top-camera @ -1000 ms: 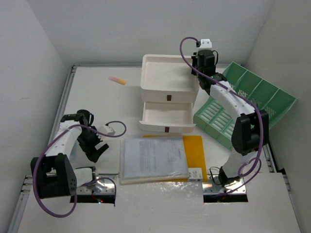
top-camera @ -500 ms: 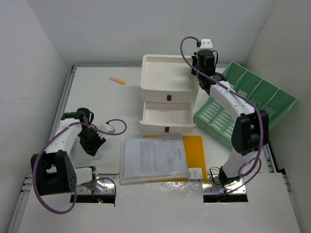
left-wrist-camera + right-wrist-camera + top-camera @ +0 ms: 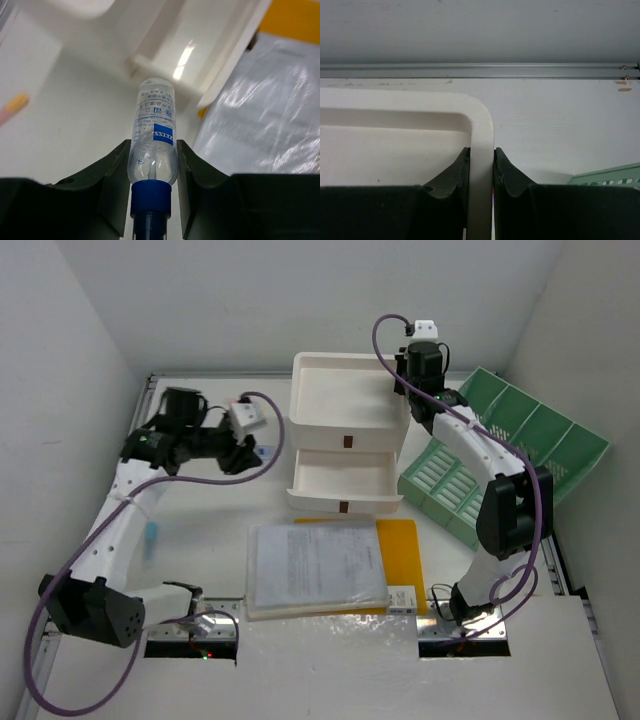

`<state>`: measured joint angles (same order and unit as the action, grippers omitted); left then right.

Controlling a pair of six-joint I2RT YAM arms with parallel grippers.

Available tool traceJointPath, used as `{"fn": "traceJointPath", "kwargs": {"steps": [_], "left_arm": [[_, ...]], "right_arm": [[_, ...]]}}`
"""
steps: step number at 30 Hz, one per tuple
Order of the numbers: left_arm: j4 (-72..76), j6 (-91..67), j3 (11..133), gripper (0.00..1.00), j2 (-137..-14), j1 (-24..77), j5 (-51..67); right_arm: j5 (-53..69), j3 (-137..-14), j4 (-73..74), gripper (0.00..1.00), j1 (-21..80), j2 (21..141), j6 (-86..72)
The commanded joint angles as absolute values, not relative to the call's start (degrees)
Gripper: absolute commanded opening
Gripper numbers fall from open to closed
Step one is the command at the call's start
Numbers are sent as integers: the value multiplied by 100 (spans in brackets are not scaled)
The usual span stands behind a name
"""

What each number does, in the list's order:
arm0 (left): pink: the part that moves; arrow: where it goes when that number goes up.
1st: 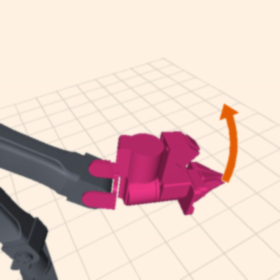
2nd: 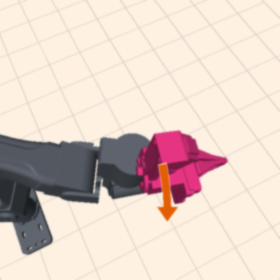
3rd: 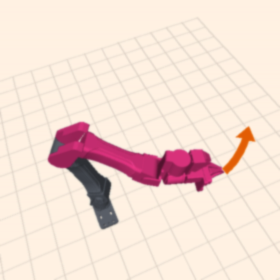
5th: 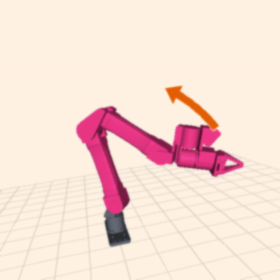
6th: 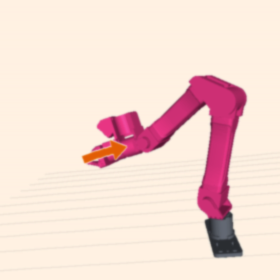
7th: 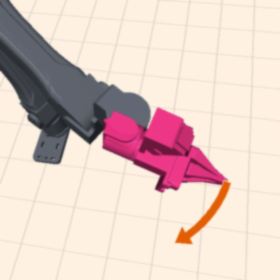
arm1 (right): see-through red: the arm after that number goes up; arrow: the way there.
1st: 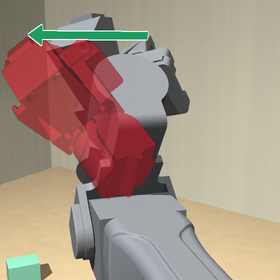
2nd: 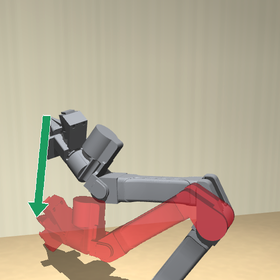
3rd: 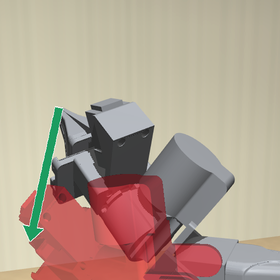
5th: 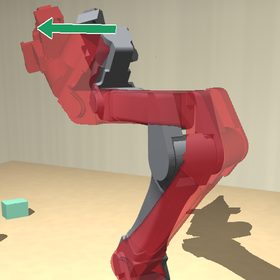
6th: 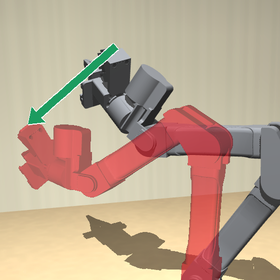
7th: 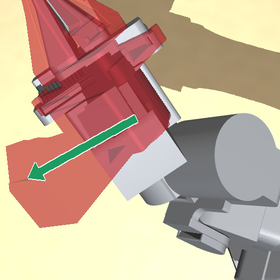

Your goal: Organize the desk

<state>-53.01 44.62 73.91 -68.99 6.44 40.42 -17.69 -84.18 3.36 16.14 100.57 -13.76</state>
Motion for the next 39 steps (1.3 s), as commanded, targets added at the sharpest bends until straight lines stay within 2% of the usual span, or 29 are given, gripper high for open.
{"fn": "traceJointPath", "kwargs": {"steps": [1,6,12,14,15,16,17,18,26,30,32,33,34,35,36,37,38,39], "left_arm": [[-3448,3051,7094,0,-7091,1937,4307],[-1691,2917,6891,0,-7873,2996,3526],[-1134,3243,7479,0,-9069,3410,3550],[-1116,3427,7663,16,-9429,3463,3673],[-1160,3602,7786,44,-9622,3524,3648],[-1238,3673,7857,63,-9702,3533,3595],[-1239,3691,7892,92,-9755,3542,3569],[-1213,3674,7919,100,-9782,3542,3516],[-1889,3753,8630,100,-9292,3533,3138],[-2712,3691,8947,100,-8913,3586,3330],[-3013,3709,8843,91,-8588,3665,3358],[-3136,3718,8746,87,-8456,3735,3314],[-3355,3744,8606,78,-8333,3857,3209],[-3497,3770,8343,54,-8132,3928,3138],[-3855,3901,8219,43,-8086,4059,3033],[-3971,3920,7913,26,-8034,4121,2945],[-4034,3903,7701,19,-8033,4192,2814],[-4017,3885,7203,9,-8051,4358,2543]], "right_arm": [[-1204,-8578,729,3,1661,10195,-1415],[-1204,-8499,651,3,1670,10160,-1459],[-1266,-8490,721,3,1661,10151,-1477],[-1309,-8481,738,3,1661,10169,-1442],[-1336,-8473,782,2,1661,10169,-1450],[-1362,-8481,791,3,1661,10178,-1433],[-1362,-8481,817,3,1670,10186,-1433],[-1371,-8490,835,3,1670,10195,-1433],[-1362,-8649,967,3,1670,10397,-1424],[-1424,-8701,993,3,1670,10468,-1424],[-1494,-8789,1098,3,1670,10555,-1398],[-1494,-8841,1125,3,1661,10582,-1389],[-1512,-8938,1186,3,1670,10617,-1389],[-1538,-8999,1230,3,1670,10678,-1389],[-1616,-9104,1300,3,1661,10714,-1397],[-1678,-9158,1327,3,1661,10740,-1415],[-1722,-9193,1371,3,1670,10801,-1485],[-1810,-9272,1449,1,1670,10819,-1581]]}}
